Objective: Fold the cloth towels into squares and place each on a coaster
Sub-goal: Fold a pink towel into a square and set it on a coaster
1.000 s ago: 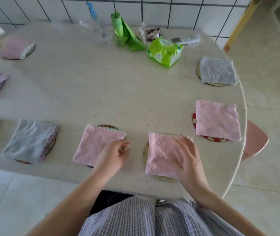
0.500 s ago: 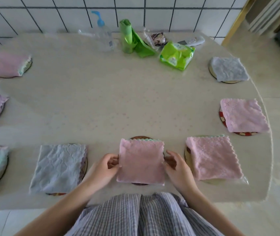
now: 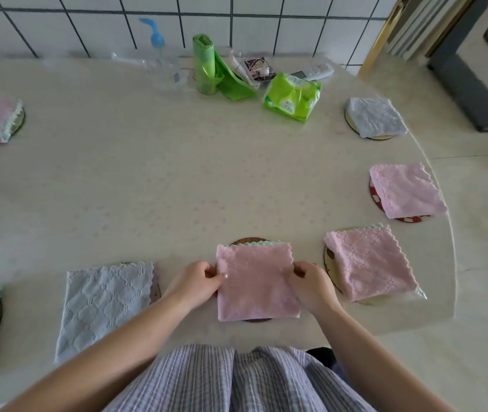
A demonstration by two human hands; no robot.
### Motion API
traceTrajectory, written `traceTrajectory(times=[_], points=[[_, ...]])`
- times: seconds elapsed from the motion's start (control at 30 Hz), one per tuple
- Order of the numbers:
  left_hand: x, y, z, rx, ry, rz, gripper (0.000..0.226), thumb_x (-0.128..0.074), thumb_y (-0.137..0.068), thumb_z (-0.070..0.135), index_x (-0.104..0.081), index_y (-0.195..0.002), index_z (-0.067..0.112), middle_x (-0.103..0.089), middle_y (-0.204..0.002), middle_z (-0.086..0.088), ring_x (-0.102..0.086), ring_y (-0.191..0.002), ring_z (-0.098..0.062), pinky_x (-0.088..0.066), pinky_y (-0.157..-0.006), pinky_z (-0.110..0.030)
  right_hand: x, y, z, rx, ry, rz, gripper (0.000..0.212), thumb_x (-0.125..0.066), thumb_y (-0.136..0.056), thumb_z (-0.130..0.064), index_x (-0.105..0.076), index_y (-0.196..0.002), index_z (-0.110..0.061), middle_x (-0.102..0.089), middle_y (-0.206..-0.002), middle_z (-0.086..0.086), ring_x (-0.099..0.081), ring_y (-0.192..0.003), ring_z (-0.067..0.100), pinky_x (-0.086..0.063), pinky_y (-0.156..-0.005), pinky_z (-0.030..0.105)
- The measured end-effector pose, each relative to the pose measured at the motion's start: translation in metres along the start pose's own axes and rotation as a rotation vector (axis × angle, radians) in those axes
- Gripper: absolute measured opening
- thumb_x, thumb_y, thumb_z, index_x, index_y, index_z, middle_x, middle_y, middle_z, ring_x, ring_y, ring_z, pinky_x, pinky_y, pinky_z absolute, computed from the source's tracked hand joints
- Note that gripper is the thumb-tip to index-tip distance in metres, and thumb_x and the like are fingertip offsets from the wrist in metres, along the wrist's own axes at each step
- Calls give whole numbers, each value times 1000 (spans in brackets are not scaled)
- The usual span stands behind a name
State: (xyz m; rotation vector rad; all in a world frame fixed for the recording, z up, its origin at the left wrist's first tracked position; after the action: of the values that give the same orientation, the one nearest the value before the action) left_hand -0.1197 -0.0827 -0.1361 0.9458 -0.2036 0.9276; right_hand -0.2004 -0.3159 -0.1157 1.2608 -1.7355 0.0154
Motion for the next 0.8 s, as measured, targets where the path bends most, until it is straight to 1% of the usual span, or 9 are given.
traceTrajectory(times=[0.1, 0.17, 0.33, 0.47, 0.57, 0.6, 0.67, 0.73, 0.8], points=[[1, -5, 2, -16, -15, 11, 27, -57, -72, 39, -57, -71, 12, -63, -68, -7, -51, -62, -20, -43, -63, -34, -2, -2, -15, 23, 21, -8, 37, -54, -85, -23, -35, -55, -12, -37, -61, -1, -30, -51, 15, -20, -46, 27], [1, -5, 3, -15, -19, 5, 19, -58, -74, 33, -54, -71, 15, -58, -69, -3, -48, -63, -20, -39, -61, -31, -2, 1, -22, 42, -4, 10, 35, -54, -86, -22, -33, -59, -13, -35, -59, -2, -27, -52, 14, -18, -47, 27], [2, -3, 5, -44, 3, 28, 15, -60, -83, 28, -57, -78, 13, -64, -79, -2, -60, -74, -24, -49, -69, -38, 2, 4, -24, 77, -99, 66, 36, -53, -90, -23, -30, -63, -16, -34, -55, -6, -29, -53, 12, -20, -49, 27], [3, -7, 5, -57, -9, 44, 17, -61, -83, 26, -50, -70, 20, -58, -72, 4, -54, -69, -20, -44, -64, -33, 0, -1, -26, 68, -95, 44, 31, -54, -89, -24, -37, -63, -22, -41, -57, -8, -36, -53, 8, -23, -49, 24], [2, -8, 4, -48, -29, 42, 17, -62, -81, 28, -49, -72, 22, -58, -75, 7, -56, -72, -19, -45, -67, -32, -3, -2, -21, 27, -106, 7, 6, -56, -86, -25, -51, -83, -25, -55, -74, -10, -49, -64, 5, -33, -52, 22], [3, -8, 4, -44, -28, 43, 17, -62, -81, 29, -48, -74, 23, -58, -76, 8, -56, -73, -18, -44, -67, -32, -2, -1, -18, 25, -140, 21, 12, -57, -85, -22, -52, -95, -27, -58, -85, -9, -53, -72, 5, -37, -56, 21], [7, -4, 4, -46, -2, 61, 16, -63, -82, 29, -49, -78, 22, -57, -79, 8, -54, -74, -14, -42, -66, -30, 4, 2, -17, 55, -231, 91, 35, -57, -83, -15, -52, -115, -27, -53, -107, -6, -54, -90, 6, -42, -71, 21], [13, 2, 2, -58, 62, 95, 14, -63, -83, 28, -52, -81, 21, -58, -80, 9, -54, -72, -9, -41, -63, -24, 13, 6, -26, 142, -267, 167, 40, -60, -84, -14, -50, -122, -25, -46, -115, -7, -50, -97, 1, -41, -79, 20], [21, 10, 0, -75, 144, 120, 11, -65, -84, 27, -56, -84, 20, -62, -79, 7, -56, -70, -7, -43, -63, -22, 15, 8, -42, 255, -260, 182, 38, -63, -86, -21, -51, -121, -27, -46, -114, -10, -48, -98, -3, -40, -79, 15]])
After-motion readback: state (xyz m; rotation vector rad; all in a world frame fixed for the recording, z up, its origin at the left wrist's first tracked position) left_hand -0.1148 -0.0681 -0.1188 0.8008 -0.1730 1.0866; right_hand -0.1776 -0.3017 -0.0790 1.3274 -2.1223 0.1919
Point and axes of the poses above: each hand's wrist, its own y-axis away from the middle knuckle, its own x-axis out of the back of the hand, z = x × y, the point moved 7 cm from there along -y, towards the middle knuckle
